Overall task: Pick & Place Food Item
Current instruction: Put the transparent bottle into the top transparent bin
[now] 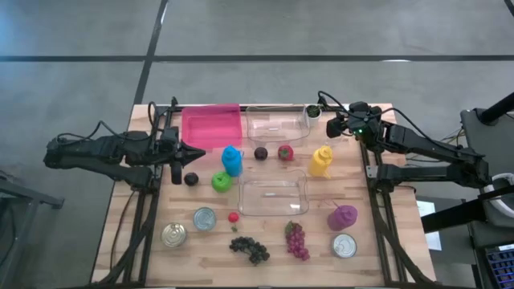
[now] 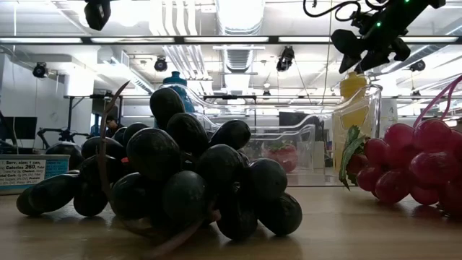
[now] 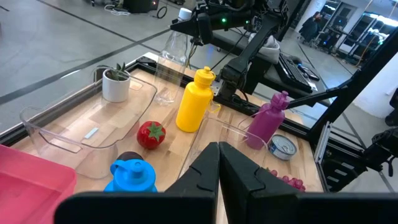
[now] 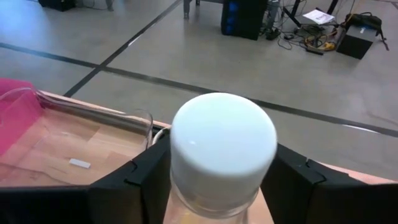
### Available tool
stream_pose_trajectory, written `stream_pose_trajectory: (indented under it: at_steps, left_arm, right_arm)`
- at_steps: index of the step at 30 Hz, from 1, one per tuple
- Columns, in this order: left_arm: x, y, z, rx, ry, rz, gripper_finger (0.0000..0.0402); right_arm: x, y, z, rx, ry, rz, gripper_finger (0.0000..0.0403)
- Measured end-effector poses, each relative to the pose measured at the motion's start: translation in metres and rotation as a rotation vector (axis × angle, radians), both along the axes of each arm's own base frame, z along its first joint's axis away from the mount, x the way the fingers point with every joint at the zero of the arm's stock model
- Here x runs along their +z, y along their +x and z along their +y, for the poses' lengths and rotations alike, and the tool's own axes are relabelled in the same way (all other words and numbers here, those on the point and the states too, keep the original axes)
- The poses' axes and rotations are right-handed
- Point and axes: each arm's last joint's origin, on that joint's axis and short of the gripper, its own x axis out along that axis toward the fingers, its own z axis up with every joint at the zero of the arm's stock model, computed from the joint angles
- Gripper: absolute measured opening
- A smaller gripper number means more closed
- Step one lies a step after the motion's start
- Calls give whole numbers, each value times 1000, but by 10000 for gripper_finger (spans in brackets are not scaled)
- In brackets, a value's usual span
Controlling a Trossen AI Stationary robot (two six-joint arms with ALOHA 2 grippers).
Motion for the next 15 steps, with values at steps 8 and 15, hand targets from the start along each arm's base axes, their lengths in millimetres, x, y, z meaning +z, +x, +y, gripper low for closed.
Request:
stream_pose_trajectory:
  at_steps: [8,15]
  left_arm:
    - [0,0,0,0,0,0,15]
    - [0,0,0,0,0,0,15]
  right_arm:
    - [0,0,0,0,0,0,164]
    - [0,0,0,-1,-1,-3,148]
